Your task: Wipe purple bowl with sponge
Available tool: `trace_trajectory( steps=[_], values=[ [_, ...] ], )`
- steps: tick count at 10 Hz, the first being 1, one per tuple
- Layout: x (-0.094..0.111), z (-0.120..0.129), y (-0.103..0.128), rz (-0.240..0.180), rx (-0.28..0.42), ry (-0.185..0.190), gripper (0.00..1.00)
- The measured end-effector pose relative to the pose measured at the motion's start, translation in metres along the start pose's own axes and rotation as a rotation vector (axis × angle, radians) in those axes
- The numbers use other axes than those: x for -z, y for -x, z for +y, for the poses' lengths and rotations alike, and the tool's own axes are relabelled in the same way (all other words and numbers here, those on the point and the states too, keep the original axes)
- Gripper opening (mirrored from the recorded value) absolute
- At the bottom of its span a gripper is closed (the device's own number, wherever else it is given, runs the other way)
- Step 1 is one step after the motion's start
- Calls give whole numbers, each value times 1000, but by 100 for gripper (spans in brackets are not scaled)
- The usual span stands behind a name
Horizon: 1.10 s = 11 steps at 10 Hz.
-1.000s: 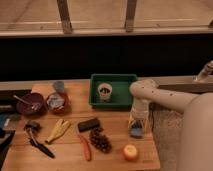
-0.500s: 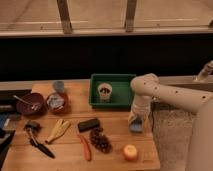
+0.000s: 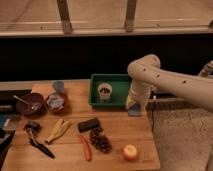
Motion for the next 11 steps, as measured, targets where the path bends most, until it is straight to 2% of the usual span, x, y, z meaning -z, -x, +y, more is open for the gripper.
trace_trajectory(
  steps=[2, 3, 4, 5, 11],
  values=[
    [24, 36, 34, -81, 66, 34, 0],
    [37, 62, 52, -120, 108, 71, 0],
    [47, 78, 63, -146, 136, 96, 0],
    [53, 90, 68, -158, 154, 116, 0],
    [52, 88, 69, -158, 153, 115, 0]
  ],
)
